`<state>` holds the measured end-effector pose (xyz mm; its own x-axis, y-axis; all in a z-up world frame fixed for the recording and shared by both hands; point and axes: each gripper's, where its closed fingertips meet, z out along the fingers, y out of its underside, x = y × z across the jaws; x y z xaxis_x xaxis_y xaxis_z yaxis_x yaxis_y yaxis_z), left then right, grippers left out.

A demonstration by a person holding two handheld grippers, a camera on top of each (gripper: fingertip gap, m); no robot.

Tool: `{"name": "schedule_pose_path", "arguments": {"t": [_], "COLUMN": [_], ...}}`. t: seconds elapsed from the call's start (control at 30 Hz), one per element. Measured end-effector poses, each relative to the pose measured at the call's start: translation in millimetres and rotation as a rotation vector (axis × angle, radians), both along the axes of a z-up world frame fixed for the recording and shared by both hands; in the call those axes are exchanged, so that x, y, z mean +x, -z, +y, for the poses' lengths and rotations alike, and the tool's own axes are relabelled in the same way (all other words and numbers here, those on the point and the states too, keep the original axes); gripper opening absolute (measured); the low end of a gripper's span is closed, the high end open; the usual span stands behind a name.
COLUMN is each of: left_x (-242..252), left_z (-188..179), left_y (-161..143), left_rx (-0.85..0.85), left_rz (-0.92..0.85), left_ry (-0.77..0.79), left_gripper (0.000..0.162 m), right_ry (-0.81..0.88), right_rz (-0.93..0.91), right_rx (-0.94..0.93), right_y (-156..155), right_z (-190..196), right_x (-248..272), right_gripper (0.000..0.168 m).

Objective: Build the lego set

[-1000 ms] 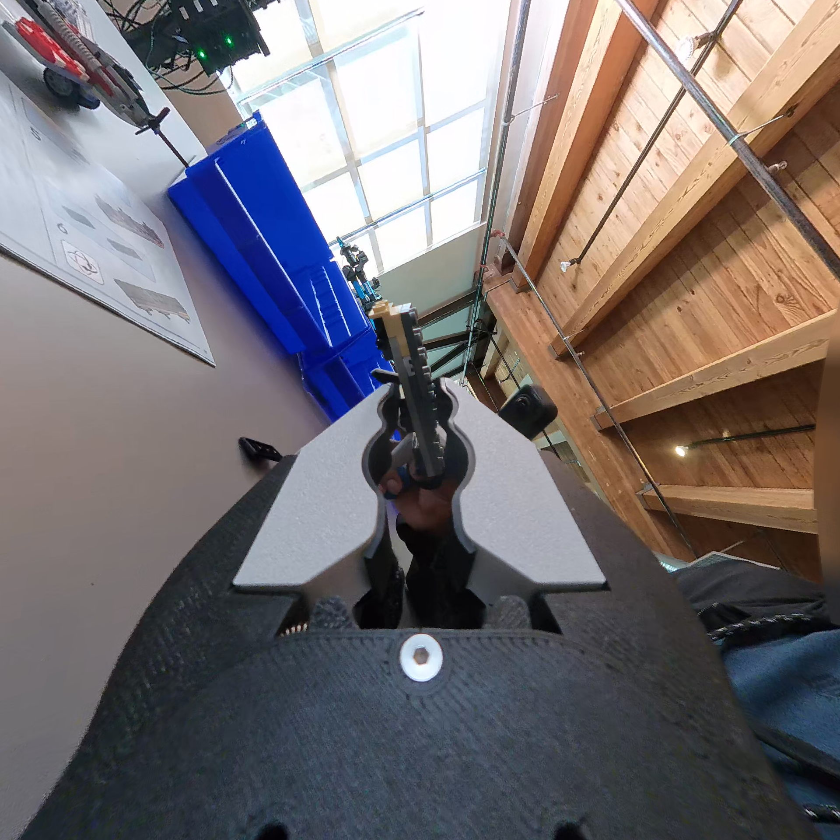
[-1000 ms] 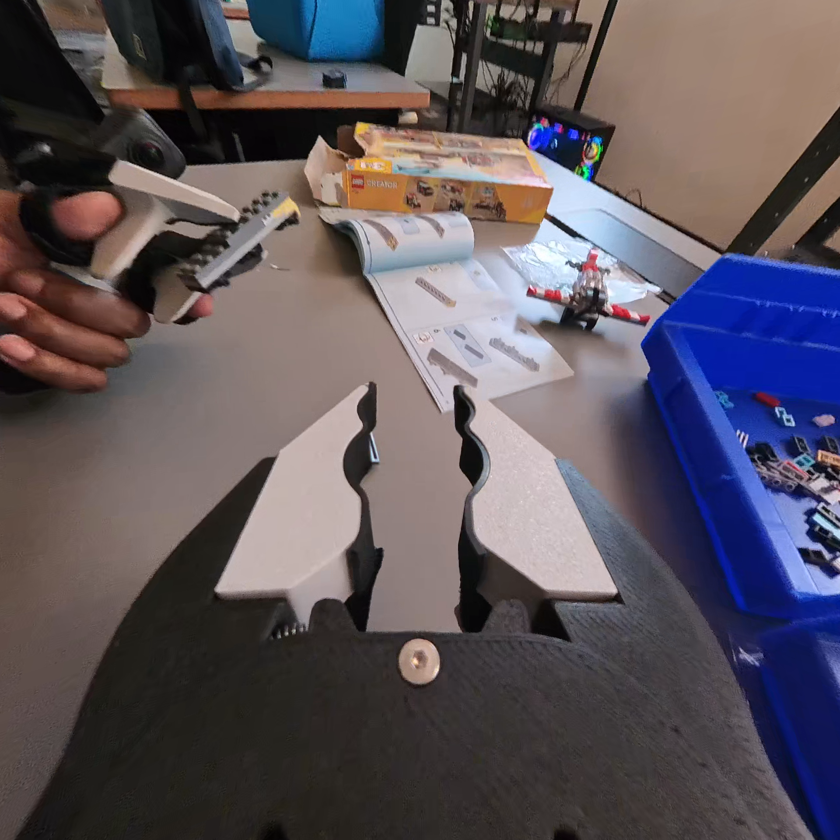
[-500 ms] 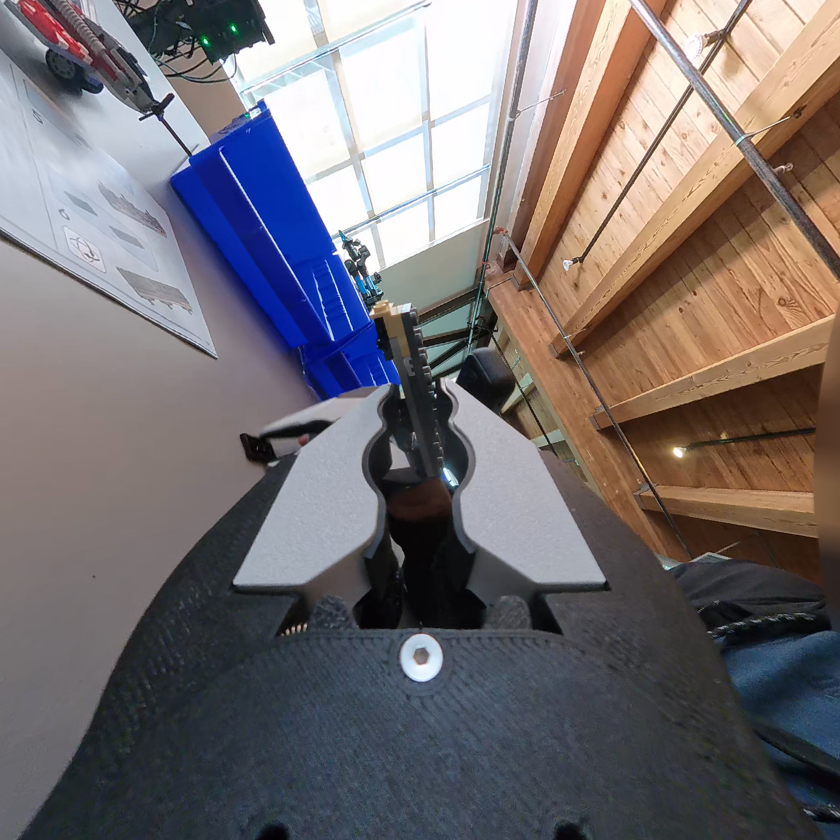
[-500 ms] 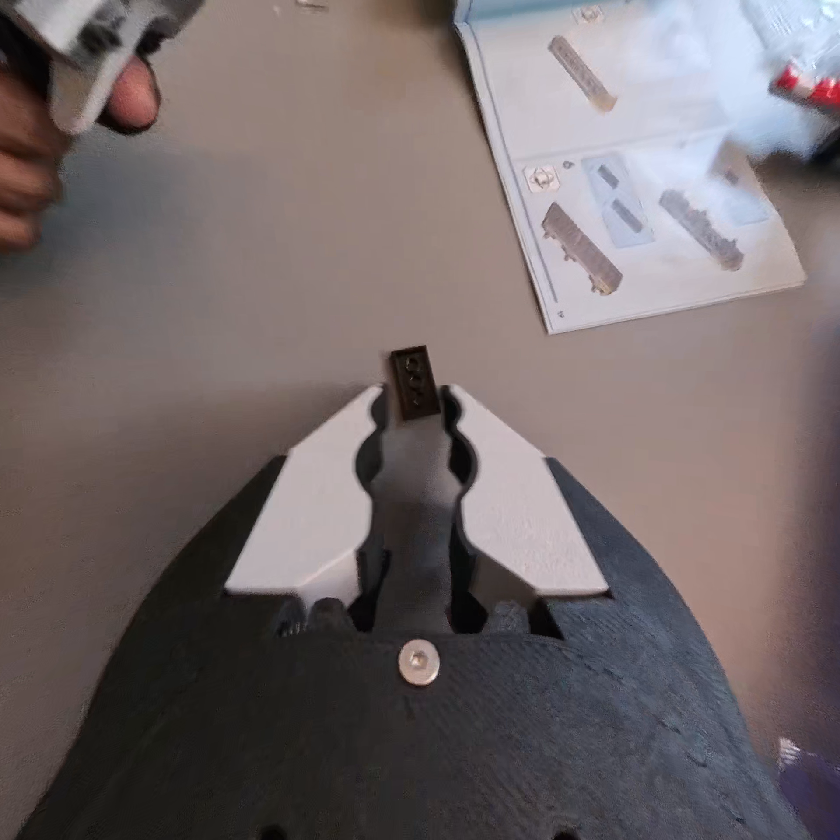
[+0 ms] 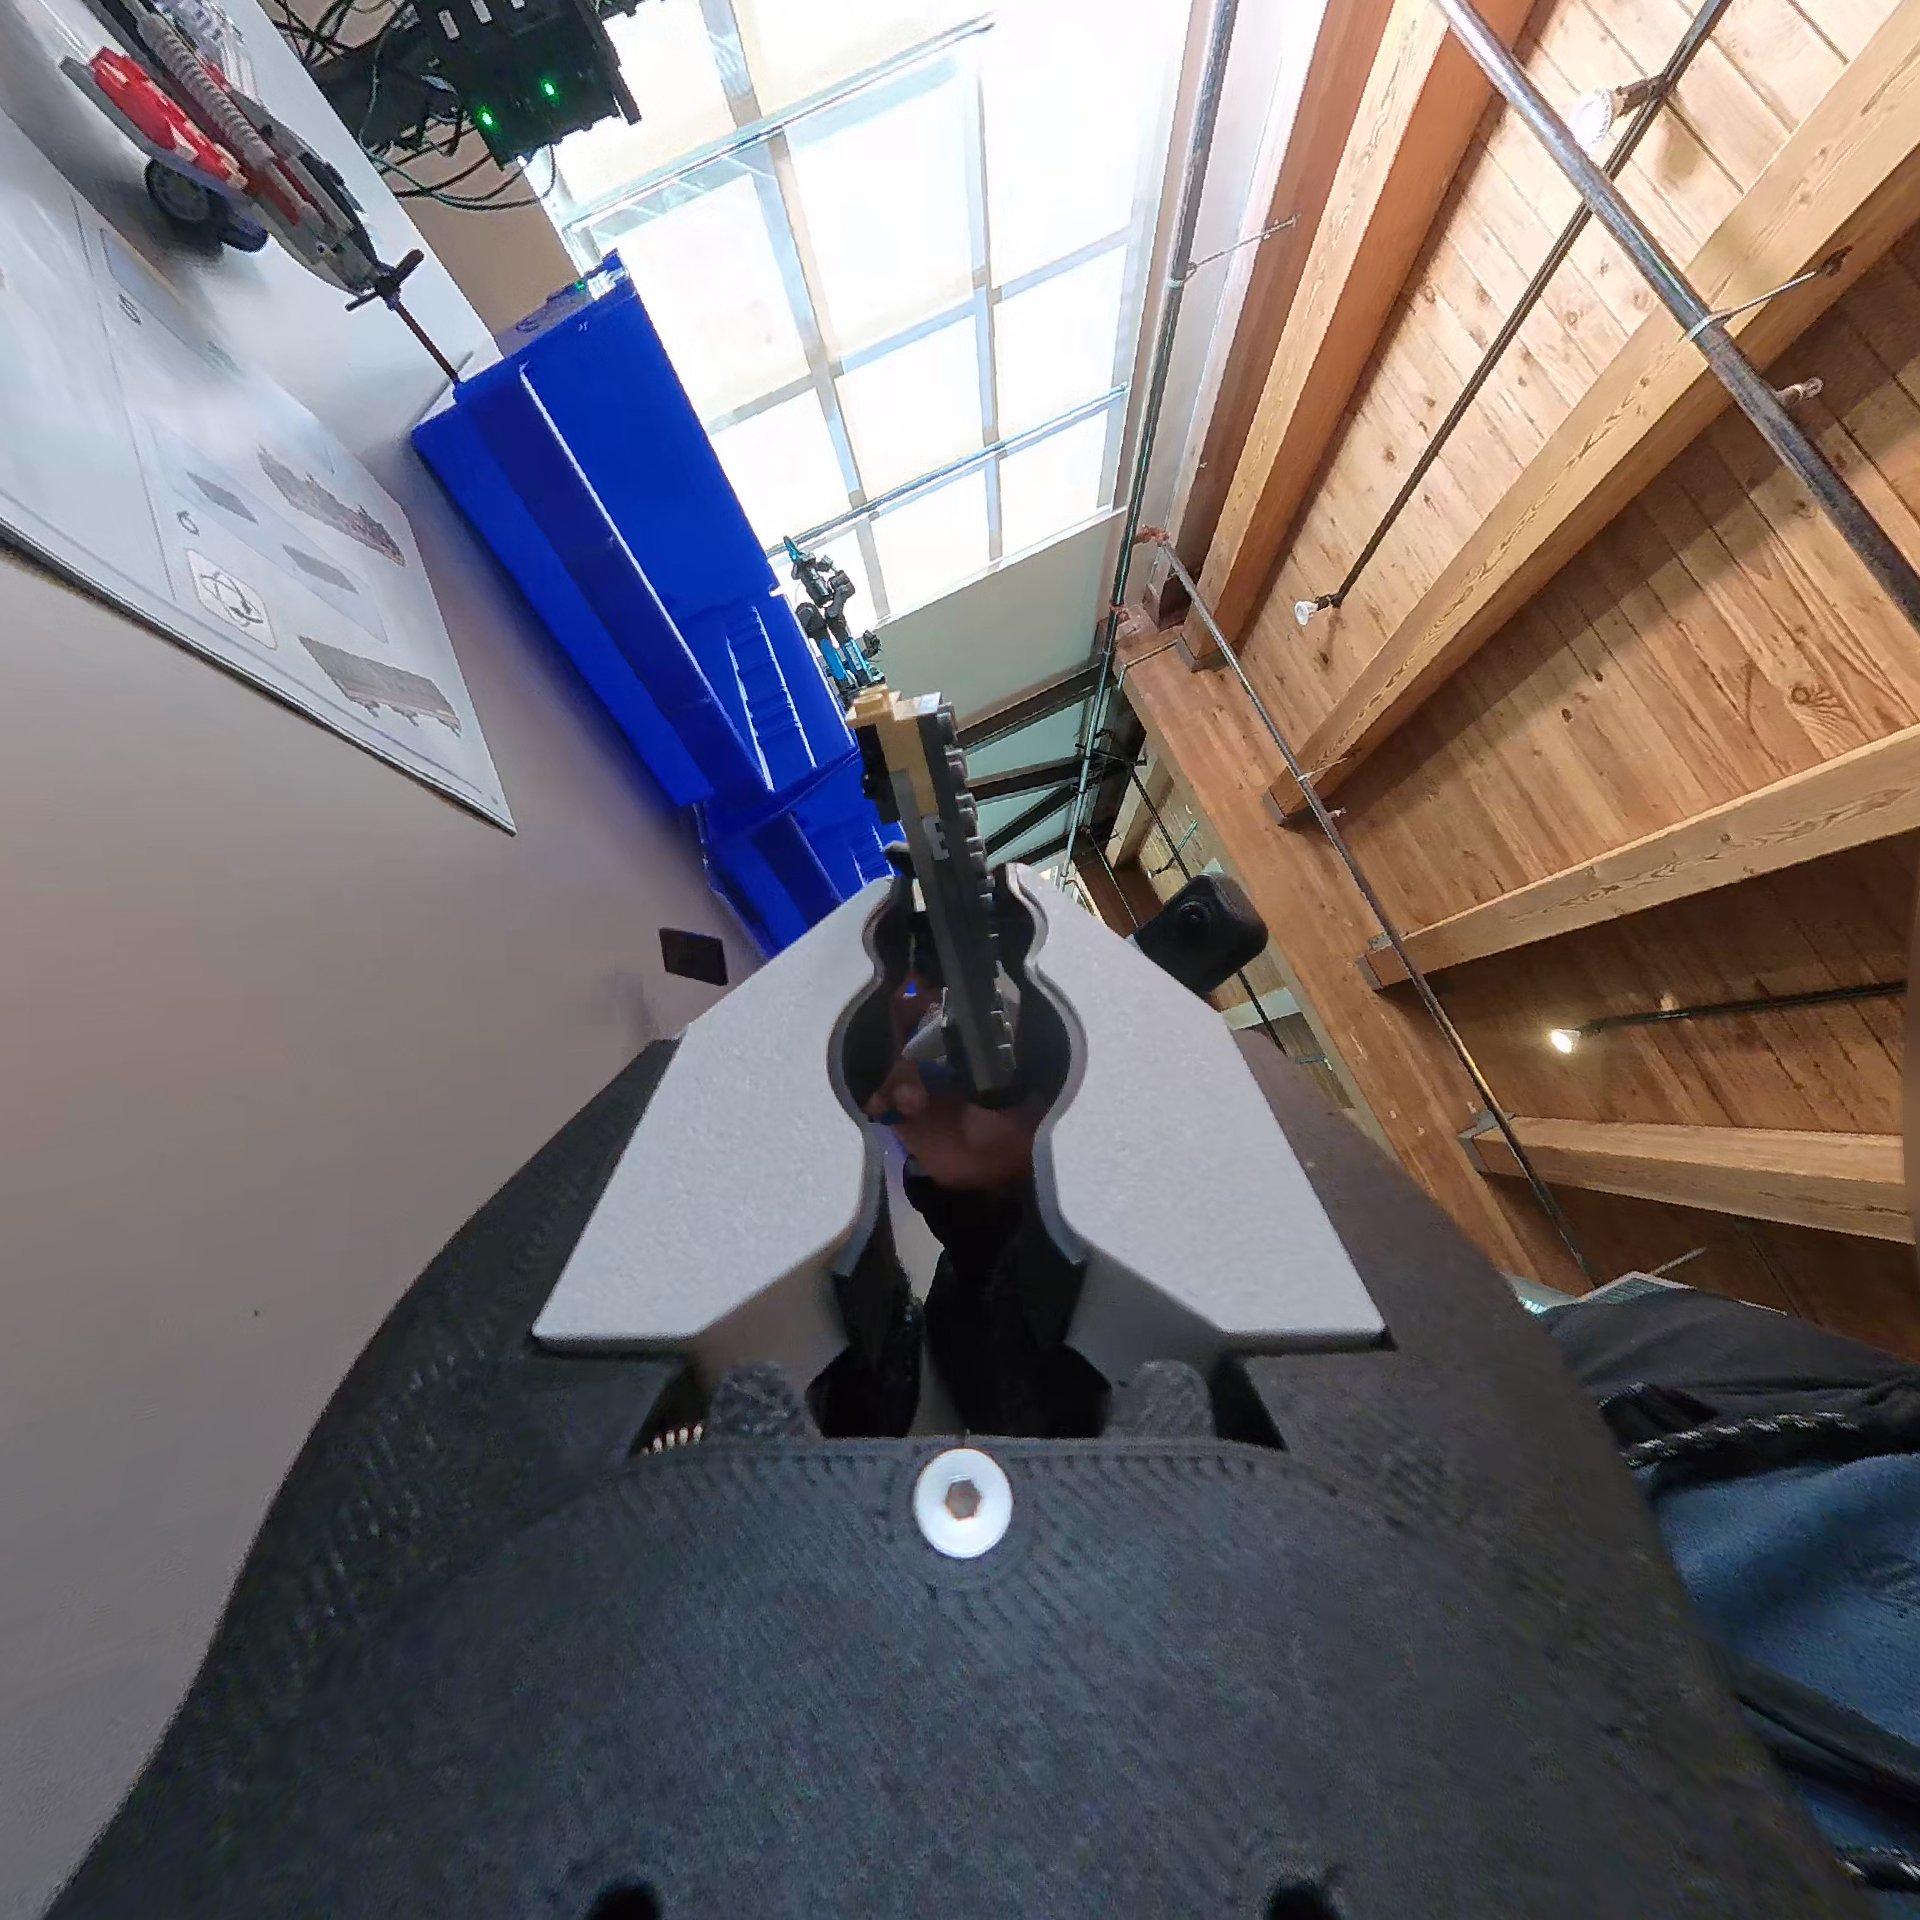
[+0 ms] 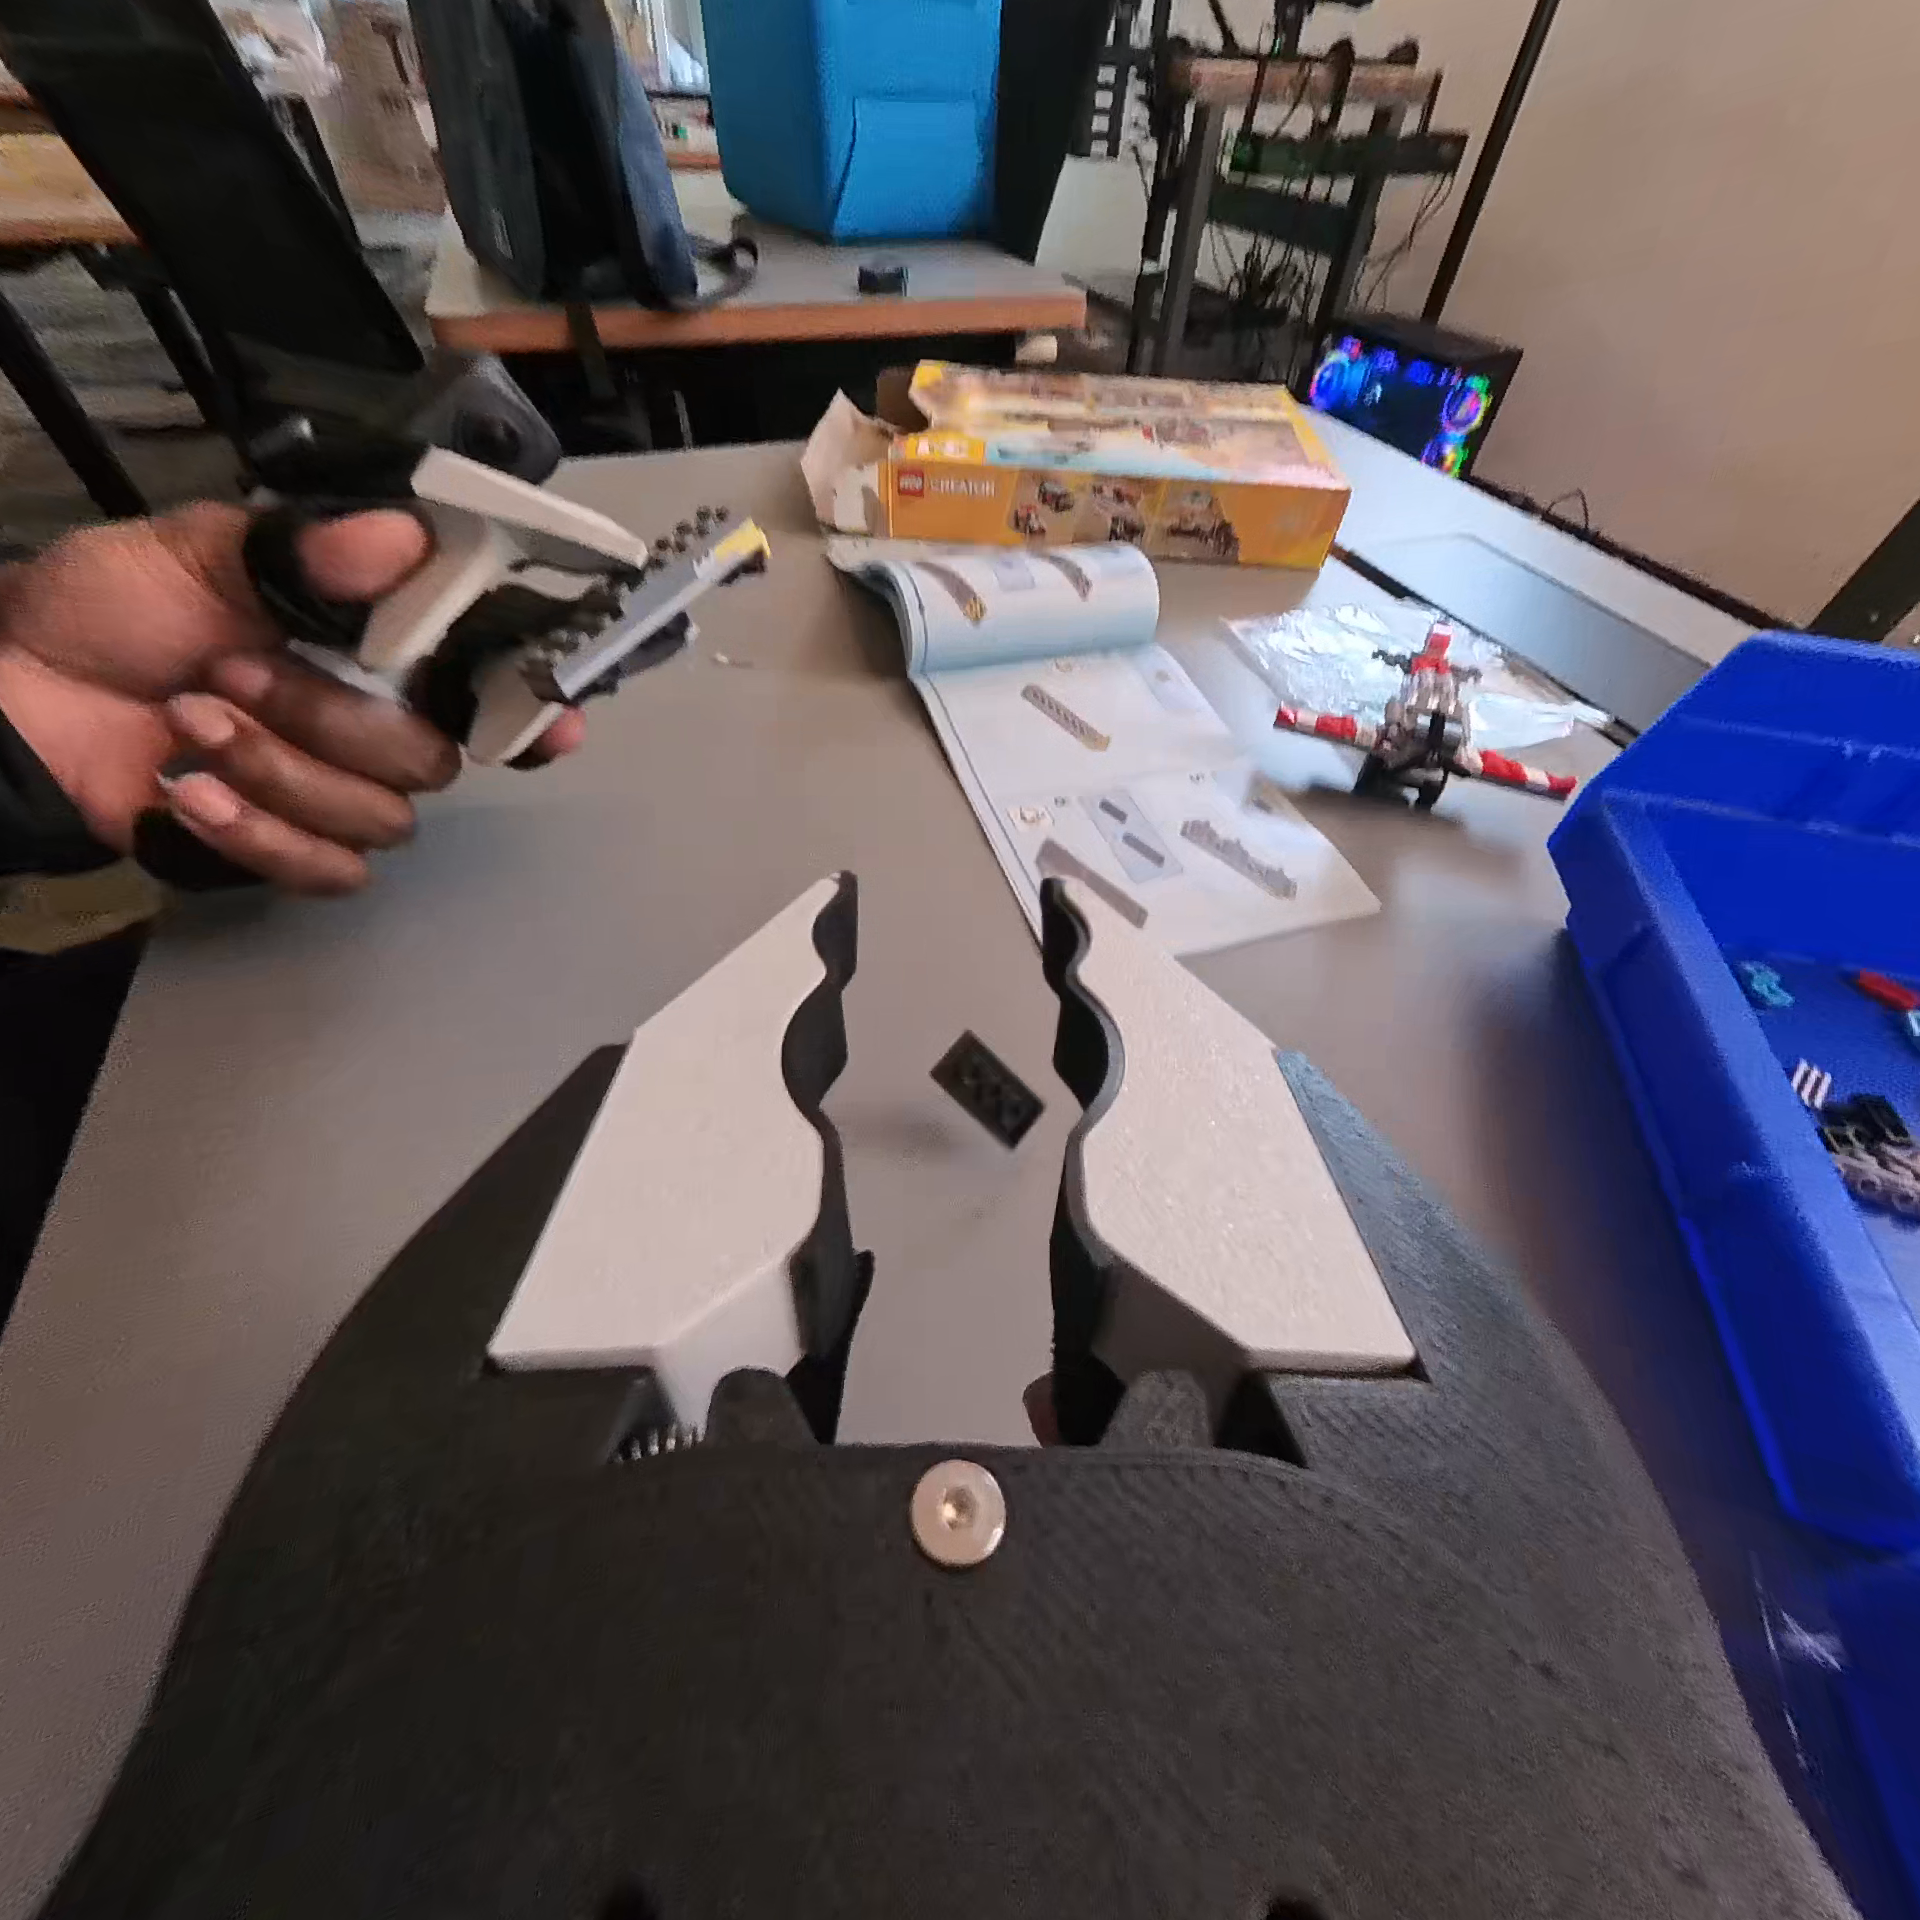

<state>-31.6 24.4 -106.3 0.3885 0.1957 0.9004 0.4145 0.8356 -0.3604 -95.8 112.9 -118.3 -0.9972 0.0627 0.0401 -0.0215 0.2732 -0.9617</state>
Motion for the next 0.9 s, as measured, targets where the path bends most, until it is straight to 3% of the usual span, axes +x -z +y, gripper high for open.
{"name": "schedule_pose_path", "arguments": {"t": [0.23,0.4,0.6,0.7,0.8,0.9], "left_x": [-0.6,-1.1,-1.7,-1.9,-1.8,-1.6], "left_z": [-3.0,-0.3,-0.6,-1.1,-1.2,-1.7], "left_y": [1.4,3.4,4.5,5.0,4.8,4.6], "left_rx": [0.005,0.019,0.027,0.033,0.035,0.037], "left_rz": [-0.006,-0.016,-0.021,-0.023,-0.023,-0.022], "left_ry": [-0.002,0.011,0.014,0.014,0.013,0.013], "left_gripper": [0.015,0.015,0.015,0.015,0.015,0.015], "right_ry": [0.027,0.121,0.236,0.299,0.270,0.219], "right_rz": [-0.040,-0.129,-0.172,-0.125,-0.079,-0.005], "right_rx": [0.182,0.372,0.487,0.512,0.516,0.484], "right_y": [33.6,72.5,97.6,98.2,97.3,90.4], "right_z": [23.3,22.3,11.2,8.5,4.5,0.4], "right_x": [-16.9,-23.1,-21.3,-25.8,-21.7,-19.1], "right_gripper": [0.036,0.037,0.048,0.041,0.020,0.018]}}
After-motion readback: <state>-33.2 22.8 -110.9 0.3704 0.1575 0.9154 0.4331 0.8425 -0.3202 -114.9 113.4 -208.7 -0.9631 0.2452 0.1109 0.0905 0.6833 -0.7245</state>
